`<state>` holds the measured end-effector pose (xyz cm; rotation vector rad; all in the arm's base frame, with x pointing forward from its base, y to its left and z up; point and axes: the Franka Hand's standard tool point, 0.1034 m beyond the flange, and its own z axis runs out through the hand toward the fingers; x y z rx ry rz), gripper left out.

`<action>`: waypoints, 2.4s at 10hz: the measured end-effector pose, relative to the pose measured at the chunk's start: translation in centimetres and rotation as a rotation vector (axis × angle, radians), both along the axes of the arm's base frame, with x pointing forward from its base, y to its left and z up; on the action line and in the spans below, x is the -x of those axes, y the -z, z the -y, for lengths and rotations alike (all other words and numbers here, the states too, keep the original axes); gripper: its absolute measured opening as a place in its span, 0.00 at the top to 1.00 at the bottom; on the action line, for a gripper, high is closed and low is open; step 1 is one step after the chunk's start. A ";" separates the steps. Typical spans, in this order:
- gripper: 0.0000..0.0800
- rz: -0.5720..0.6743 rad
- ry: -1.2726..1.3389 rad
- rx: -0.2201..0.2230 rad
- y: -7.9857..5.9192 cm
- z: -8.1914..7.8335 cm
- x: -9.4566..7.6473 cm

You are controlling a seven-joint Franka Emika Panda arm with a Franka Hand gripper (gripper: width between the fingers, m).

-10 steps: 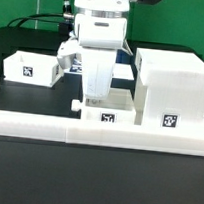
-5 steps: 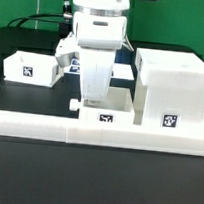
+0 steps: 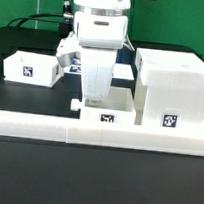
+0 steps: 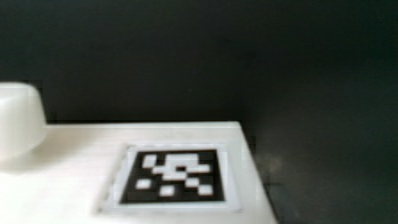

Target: Assemble drawer

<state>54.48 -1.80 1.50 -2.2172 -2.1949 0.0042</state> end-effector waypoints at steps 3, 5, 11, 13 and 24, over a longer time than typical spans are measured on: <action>0.95 0.029 0.002 -0.001 0.2 0.1 0.1; 0.95 0.028 -0.007 -0.002 0.6 -0.4 0.2; 0.95 0.051 -0.004 0.002 0.6 -0.2 0.0; 0.95 0.051 -0.005 0.002 0.6 -0.2 0.0; 0.95 0.002 0.052 0.010 0.1 -1.2 0.1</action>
Offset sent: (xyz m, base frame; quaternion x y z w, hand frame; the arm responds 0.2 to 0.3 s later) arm 0.0000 0.0000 0.0000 0.0000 0.0000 0.0000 1.0000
